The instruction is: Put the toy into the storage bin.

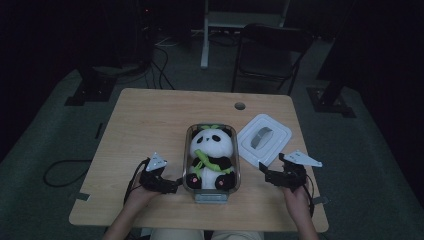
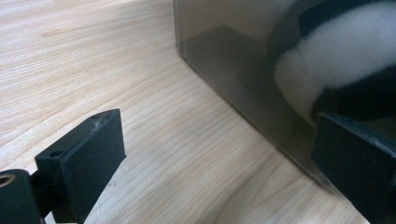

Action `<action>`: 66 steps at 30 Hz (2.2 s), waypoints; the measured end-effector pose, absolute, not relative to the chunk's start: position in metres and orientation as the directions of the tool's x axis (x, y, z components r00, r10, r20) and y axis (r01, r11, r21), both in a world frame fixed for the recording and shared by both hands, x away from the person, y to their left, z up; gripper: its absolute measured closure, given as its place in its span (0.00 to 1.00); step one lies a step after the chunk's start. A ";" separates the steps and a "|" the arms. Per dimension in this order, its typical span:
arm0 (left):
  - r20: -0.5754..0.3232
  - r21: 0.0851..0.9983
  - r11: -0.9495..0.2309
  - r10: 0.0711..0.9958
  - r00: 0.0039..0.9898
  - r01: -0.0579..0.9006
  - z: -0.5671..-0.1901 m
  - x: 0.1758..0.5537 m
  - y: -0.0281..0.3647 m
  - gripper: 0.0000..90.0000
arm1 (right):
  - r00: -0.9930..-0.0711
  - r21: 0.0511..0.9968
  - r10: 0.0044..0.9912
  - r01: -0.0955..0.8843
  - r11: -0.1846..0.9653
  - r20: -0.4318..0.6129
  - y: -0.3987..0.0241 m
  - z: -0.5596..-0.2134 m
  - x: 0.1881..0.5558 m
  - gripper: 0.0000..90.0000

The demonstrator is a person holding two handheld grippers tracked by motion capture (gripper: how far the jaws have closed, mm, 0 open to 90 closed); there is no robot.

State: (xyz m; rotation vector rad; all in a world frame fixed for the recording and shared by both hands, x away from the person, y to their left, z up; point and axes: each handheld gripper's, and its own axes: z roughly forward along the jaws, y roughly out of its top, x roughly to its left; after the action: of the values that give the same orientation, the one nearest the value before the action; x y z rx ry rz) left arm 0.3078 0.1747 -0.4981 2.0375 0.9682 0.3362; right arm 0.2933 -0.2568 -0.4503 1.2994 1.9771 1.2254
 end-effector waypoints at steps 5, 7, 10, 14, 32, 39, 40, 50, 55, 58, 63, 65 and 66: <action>-0.102 0.772 -0.364 0.738 0.667 0.521 -0.501 0.306 0.177 0.05 | -0.334 0.854 0.940 0.507 0.117 0.069 -0.284 -0.452 0.285 0.14; -0.108 0.776 -0.354 0.740 0.664 0.521 -0.501 0.305 0.178 0.05 | -0.318 0.848 0.945 0.519 0.107 0.076 -0.295 -0.455 0.281 0.13; -0.100 0.782 -0.352 0.744 0.660 0.515 -0.501 0.304 0.179 0.05 | -0.292 0.842 0.952 0.534 0.080 0.095 -0.309 -0.460 0.274 0.13; -0.101 0.783 -0.347 0.748 0.656 0.516 -0.502 0.303 0.181 0.05 | -0.243 0.833 0.963 0.552 0.038 0.117 -0.323 -0.466 0.263 0.13; -0.093 0.773 -0.347 0.766 0.637 0.531 -0.507 0.302 0.187 0.05 | -0.204 0.742 0.970 0.669 0.038 0.135 -0.331 -0.498 0.253 0.34; -0.092 0.772 -0.346 0.769 0.632 0.533 -0.508 0.303 0.188 0.05 | -0.213 0.747 0.970 0.662 0.058 0.114 -0.333 -0.493 0.253 0.38; -0.090 0.772 -0.347 0.769 0.633 0.533 -0.508 0.303 0.189 0.05 | -0.213 0.746 0.969 0.664 0.049 0.126 -0.334 -0.492 0.253 0.38; -0.093 0.765 -0.347 0.774 0.626 0.542 -0.511 0.304 0.191 0.05 | -0.272 0.759 0.954 0.646 0.082 0.129 -0.330 -0.479 0.254 0.38; -0.087 0.757 -0.356 0.776 0.625 0.548 -0.513 0.305 0.190 0.05 | -0.324 0.777 0.934 0.622 0.091 0.150 -0.320 -0.461 0.256 0.38; -0.084 0.754 -0.362 0.775 0.626 0.549 -0.514 0.304 0.190 0.05 | -0.351 0.792 0.925 0.602 0.103 0.146 -0.312 -0.449 0.258 0.38; -0.076 0.743 -0.374 0.777 0.625 0.555 -0.516 0.305 0.191 0.05 | -0.402 0.812 0.906 0.569 0.132 0.134 -0.298 -0.430 0.261 0.38; -0.075 0.739 -0.377 0.777 0.625 0.558 -0.517 0.305 0.192 0.05 | -0.425 0.818 0.897 0.555 0.149 0.125 -0.292 -0.422 0.263 0.38; -0.074 0.736 -0.380 0.777 0.625 0.560 -0.517 0.305 0.192 0.05 | -0.436 0.822 0.892 0.547 0.157 0.119 -0.288 -0.418 0.264 0.38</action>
State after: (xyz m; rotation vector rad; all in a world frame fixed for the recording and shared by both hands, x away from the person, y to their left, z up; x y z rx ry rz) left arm 0.3046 0.1922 -0.5174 2.0912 1.0442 0.3677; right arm 0.2640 -0.2882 -0.4180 1.3696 2.0461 1.1856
